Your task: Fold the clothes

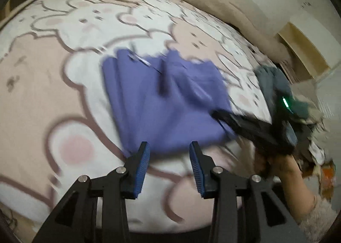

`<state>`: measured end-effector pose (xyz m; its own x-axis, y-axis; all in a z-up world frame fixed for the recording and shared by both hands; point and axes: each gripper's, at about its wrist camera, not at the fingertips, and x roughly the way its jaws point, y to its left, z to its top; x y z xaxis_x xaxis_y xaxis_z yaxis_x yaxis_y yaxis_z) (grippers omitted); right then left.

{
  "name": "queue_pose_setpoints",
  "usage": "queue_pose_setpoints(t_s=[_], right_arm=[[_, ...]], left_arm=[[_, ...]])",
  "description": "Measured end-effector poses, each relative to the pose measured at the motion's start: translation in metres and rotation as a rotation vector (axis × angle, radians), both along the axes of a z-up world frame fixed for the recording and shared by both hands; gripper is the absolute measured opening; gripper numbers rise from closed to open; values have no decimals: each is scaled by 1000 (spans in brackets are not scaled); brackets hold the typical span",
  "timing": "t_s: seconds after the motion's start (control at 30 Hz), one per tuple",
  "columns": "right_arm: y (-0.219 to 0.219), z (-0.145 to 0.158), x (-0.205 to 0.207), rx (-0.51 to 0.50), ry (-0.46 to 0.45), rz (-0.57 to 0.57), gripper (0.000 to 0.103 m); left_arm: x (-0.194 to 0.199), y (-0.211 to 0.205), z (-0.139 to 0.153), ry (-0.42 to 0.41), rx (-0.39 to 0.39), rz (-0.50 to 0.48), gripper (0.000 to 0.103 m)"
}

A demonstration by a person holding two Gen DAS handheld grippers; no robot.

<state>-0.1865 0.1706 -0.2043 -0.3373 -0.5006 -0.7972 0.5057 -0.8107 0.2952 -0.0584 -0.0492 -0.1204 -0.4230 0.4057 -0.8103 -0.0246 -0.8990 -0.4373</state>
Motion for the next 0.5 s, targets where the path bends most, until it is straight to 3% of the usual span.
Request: queue_pose_setpoints(t_s=[0.13,0.27,0.37,0.5], right_arm=[[3,-1,-2,-20,-16,-5,16],[2,-2,0,-9,-4,10,16],[3,-2,3,2,6,23,16],[8,1,5,-14,4,22,16]], left_arm=[[2,24,-24,-59,71,33,37],[-14,9,-50,-75,141,247,37],[-19,-19,-57,-82,249,412,34],[-9,-32,-49,-87,218,446,33]])
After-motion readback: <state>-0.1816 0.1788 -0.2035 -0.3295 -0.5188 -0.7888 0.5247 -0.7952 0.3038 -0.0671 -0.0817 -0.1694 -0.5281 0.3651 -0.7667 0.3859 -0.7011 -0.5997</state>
